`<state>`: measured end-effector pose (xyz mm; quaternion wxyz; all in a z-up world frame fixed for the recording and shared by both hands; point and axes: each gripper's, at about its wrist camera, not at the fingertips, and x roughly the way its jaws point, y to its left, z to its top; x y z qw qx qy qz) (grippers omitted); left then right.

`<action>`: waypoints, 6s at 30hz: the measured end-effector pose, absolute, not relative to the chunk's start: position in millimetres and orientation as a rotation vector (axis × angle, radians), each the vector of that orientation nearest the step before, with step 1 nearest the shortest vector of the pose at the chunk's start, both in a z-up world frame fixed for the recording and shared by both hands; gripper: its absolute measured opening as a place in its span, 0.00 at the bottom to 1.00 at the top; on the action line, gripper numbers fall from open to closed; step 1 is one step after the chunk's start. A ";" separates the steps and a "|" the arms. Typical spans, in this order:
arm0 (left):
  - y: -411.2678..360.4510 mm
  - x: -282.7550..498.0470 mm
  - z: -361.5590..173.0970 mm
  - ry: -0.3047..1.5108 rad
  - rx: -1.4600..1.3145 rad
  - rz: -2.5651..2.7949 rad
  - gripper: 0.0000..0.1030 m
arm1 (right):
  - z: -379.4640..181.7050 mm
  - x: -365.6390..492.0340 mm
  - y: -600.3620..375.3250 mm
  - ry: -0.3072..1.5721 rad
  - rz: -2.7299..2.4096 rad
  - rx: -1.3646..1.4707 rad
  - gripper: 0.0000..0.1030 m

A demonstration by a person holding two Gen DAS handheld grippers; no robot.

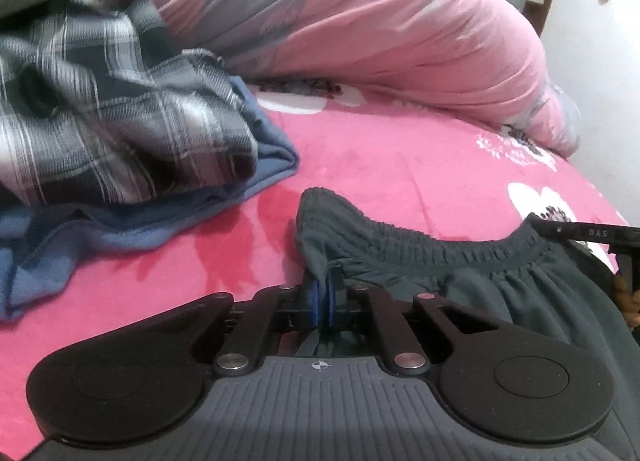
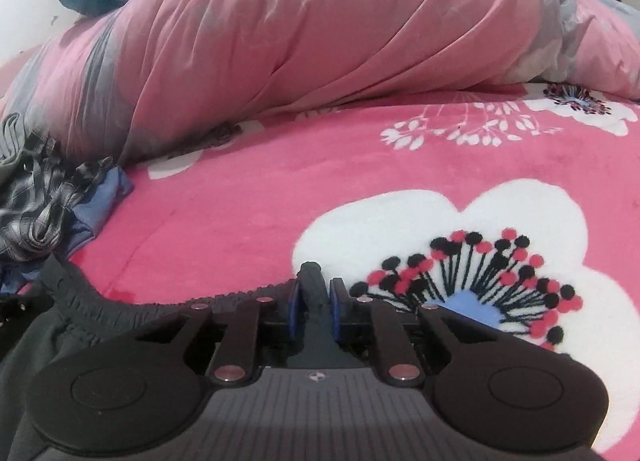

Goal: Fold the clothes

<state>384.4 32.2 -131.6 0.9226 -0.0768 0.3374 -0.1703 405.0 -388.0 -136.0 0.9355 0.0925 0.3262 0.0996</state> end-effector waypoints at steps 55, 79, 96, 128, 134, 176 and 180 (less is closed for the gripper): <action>158.5 -15.5 -116.6 0.609 -0.440 -0.107 0.44 | -37.7 -12.8 -217.6 0.708 0.470 0.511 0.60; 162.8 -34.5 -121.7 0.378 -0.550 -0.223 0.00 | -52.8 217.9 -83.2 0.888 0.372 0.165 0.69; 138.6 -28.0 -96.5 0.317 -0.650 -0.506 0.00 | -112.0 314.9 -29.9 0.994 0.276 -0.083 0.57; -47.1 75.0 -26.1 0.351 -0.540 -0.932 0.00 | -30.0 339.3 -329.9 0.708 0.172 0.364 0.02; -112.9 109.6 -47.2 0.459 -0.506 -0.999 0.00 | -76.7 347.3 -412.4 0.725 0.084 0.435 0.03; -364.0 150.9 -118.8 1.112 -0.252 -0.982 0.29 | -168.2 -177.0 -570.9 0.336 -0.039 1.270 0.61; -332.3 145.0 -96.6 1.050 -0.359 -1.035 0.51 | -161.2 -169.5 -570.3 0.345 -0.018 1.237 0.61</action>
